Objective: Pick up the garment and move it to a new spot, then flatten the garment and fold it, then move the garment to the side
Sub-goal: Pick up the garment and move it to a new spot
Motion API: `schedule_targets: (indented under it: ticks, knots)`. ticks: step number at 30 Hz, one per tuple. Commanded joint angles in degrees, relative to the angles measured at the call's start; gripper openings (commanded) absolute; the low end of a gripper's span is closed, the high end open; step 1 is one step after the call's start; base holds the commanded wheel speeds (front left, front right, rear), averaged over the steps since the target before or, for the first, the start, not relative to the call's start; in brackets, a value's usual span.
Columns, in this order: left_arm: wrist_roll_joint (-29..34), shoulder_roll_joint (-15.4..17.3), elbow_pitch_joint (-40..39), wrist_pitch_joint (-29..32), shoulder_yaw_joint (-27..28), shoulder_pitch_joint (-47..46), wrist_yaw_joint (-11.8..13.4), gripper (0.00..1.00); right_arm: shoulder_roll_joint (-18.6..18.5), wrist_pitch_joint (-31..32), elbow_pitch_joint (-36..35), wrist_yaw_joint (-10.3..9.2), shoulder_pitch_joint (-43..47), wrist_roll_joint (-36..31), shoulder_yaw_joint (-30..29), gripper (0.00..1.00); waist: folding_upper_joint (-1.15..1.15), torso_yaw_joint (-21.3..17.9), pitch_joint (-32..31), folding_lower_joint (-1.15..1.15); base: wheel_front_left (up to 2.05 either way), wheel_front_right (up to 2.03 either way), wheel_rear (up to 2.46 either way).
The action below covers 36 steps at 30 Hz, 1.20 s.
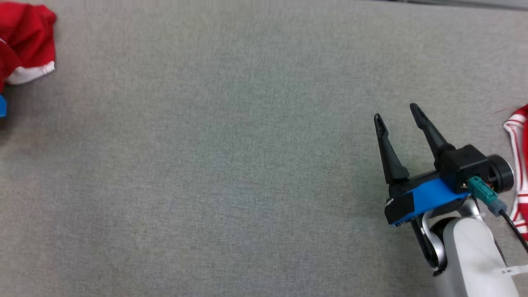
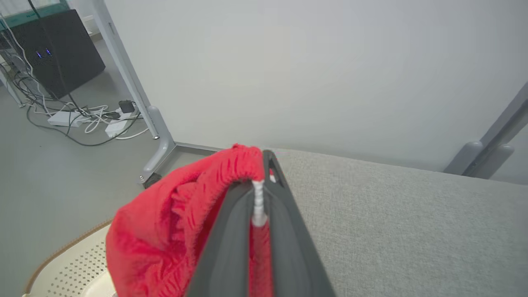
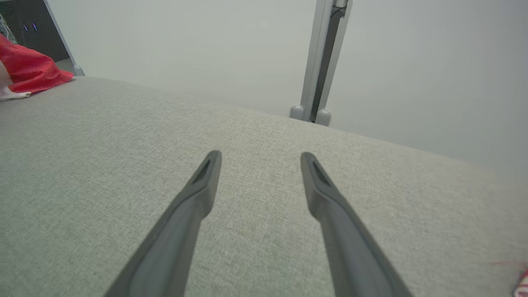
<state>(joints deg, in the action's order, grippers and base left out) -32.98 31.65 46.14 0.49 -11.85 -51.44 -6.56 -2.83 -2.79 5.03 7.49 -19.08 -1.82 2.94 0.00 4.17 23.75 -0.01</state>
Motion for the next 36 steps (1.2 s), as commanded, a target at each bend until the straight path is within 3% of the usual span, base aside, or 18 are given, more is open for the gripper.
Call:
schedule_targets:
  ticks: [1,6,11,21,24,29,36]
  knots:
    - [0.56,0.79,-1.43,0.49,-0.97,-1.08,-0.49,0.00,-0.12,-0.82,1.09,0.00,1.31,0.80,-0.36,1.00,0.00,-2.38,-3.43,0.01,0.00,0.00,0.00]
    - [1.01,2.92,-8.64,4.07,-5.84,-2.34,-1.03,0.00,-0.09,-3.17,4.92,0.00,3.25,3.50,-1.26,1.00,0.00,-5.49,-9.98,0.01,0.00,0.00,0.00]
    - [-1.54,4.29,-20.62,8.50,-12.07,-3.28,-1.07,0.00,-0.10,-5.17,8.28,0.00,5.15,6.17,-1.97,1.00,0.00,-9.55,-15.23,0.01,0.00,0.00,0.00]
    - [-9.72,1.41,-40.08,13.33,-19.55,-2.88,-0.94,0.00,-0.08,-7.48,11.02,0.00,7.11,7.39,-6.32,1.00,0.00,-14.22,-16.97,0.01,0.00,0.00,0.00]
    - [-11.19,0.92,-43.27,12.22,-20.92,1.72,-0.93,0.00,-0.08,-7.80,11.31,0.00,7.73,7.19,-8.00,1.00,0.00,-14.61,-16.57,0.01,0.00,0.00,0.00]
    - [-14.99,0.12,-45.66,7.26,-21.49,16.61,1.71,0.00,-0.09,-8.37,11.68,0.00,8.63,7.11,-9.55,1.00,0.00,-14.79,-16.08,0.01,0.00,0.00,0.00]
    - [-19.24,-1.27,-37.86,-2.74,-22.43,37.82,3.13,0.00,-0.10,-8.60,11.49,0.00,8.82,6.80,-9.89,1.00,0.00,-13.63,-14.41,0.01,0.00,0.00,0.00]
